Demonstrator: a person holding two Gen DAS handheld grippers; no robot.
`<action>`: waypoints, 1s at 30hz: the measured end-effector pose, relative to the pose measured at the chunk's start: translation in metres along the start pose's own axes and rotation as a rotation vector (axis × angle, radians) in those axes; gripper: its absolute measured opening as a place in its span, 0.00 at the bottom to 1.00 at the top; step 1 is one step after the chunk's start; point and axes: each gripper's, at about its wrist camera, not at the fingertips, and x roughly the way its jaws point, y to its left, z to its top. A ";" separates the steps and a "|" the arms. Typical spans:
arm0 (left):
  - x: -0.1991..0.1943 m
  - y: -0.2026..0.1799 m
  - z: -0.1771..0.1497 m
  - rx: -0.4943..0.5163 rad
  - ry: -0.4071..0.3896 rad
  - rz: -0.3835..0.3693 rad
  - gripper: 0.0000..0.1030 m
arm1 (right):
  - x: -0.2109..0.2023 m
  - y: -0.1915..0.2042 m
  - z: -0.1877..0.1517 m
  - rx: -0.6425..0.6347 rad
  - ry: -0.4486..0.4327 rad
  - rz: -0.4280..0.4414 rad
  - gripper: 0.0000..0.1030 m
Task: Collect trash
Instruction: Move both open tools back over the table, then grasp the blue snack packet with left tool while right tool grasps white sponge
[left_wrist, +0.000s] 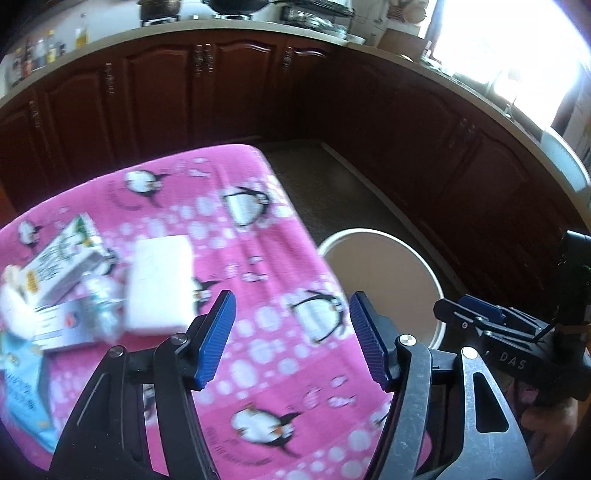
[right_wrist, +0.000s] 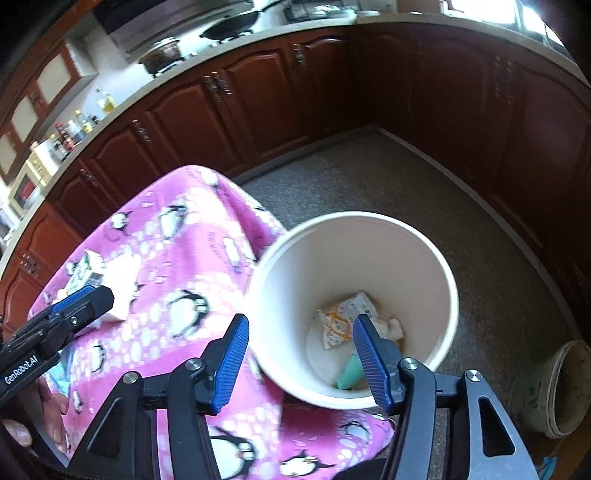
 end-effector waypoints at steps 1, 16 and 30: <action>-0.006 0.002 -0.005 -0.007 -0.006 0.005 0.61 | -0.001 0.006 0.000 -0.010 0.000 0.008 0.55; -0.103 0.128 -0.048 -0.164 -0.031 0.094 0.75 | -0.002 0.130 -0.004 -0.213 0.008 0.166 0.63; -0.106 0.234 -0.097 -0.314 0.047 0.105 0.79 | 0.063 0.198 0.002 -0.247 0.113 0.204 0.71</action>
